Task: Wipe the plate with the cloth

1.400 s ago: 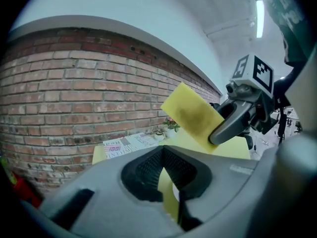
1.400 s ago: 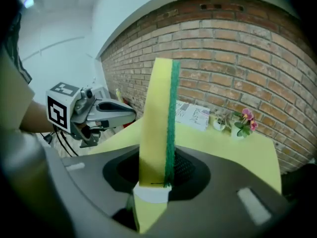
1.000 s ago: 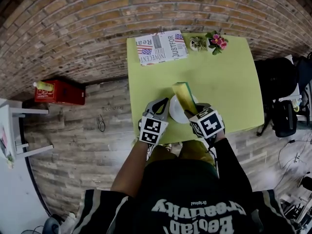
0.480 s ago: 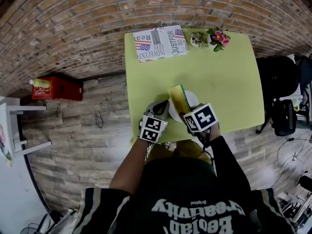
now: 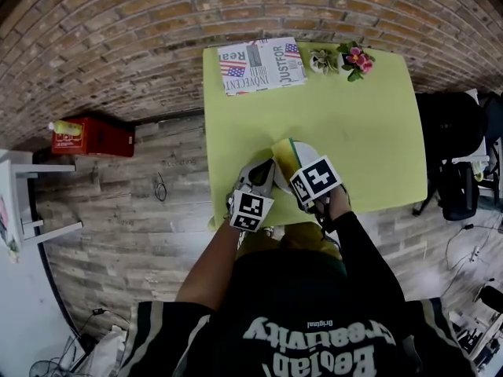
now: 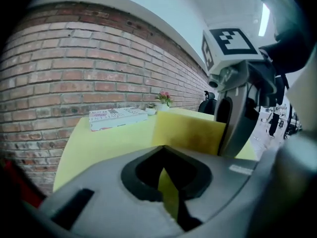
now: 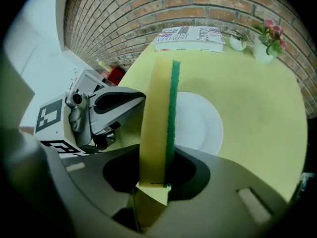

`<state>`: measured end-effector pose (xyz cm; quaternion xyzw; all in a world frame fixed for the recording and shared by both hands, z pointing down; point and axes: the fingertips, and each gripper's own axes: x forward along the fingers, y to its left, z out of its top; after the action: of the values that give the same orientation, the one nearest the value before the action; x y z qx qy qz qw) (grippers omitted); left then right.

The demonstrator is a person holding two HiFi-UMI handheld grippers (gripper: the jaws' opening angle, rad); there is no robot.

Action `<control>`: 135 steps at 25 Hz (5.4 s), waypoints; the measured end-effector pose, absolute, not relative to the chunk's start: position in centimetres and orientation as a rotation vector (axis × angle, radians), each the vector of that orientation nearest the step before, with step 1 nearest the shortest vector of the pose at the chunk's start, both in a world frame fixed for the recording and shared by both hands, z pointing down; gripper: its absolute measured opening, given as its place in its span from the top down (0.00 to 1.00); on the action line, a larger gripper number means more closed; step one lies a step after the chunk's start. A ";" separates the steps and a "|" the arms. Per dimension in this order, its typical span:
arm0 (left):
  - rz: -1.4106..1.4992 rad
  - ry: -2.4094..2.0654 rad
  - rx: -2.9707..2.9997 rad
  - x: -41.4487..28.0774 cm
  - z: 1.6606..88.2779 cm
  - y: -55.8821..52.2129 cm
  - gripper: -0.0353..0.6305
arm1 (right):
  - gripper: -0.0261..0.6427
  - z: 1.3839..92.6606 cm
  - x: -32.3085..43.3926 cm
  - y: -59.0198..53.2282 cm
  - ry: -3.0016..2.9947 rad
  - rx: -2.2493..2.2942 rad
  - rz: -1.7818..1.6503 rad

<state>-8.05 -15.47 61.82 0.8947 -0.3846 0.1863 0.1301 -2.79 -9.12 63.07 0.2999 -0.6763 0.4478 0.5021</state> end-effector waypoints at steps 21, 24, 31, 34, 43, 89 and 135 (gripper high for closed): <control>0.543 -1.127 2.576 -8.2 61.6 -15.7 0.94 | 0.76 63.5 0.3 -8.9 -1.562 0.769 1.112; 0.548 -1.131 2.578 -8.1 61.6 -15.8 0.94 | 0.76 63.4 1.3 -9.0 -1.549 0.792 1.117; 0.567 -1.139 2.575 -8.0 61.8 -15.8 0.94 | 0.76 63.6 3.8 -8.8 -1.519 0.844 1.116; 0.568 -1.135 2.576 -8.0 61.8 -15.8 0.94 | 0.76 63.5 4.5 -8.7 -1.509 0.863 1.123; 0.581 -1.139 2.567 -7.9 61.9 -15.8 0.94 | 0.76 63.6 7.0 -8.5 -1.461 0.933 1.115; 0.471 -1.035 2.632 -8.0 61.0 -15.0 0.94 | 0.76 63.8 2.7 -6.4 -1.463 0.774 1.055; 0.551 -1.186 2.472 -8.7 62.3 -15.9 0.94 | 0.76 62.8 4.1 -6.6 -1.579 0.702 1.107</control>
<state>-8.68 -15.92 62.26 0.8707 -0.4179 0.1940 0.1717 4.11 -6.62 62.80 0.2925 -0.6582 0.4613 0.5180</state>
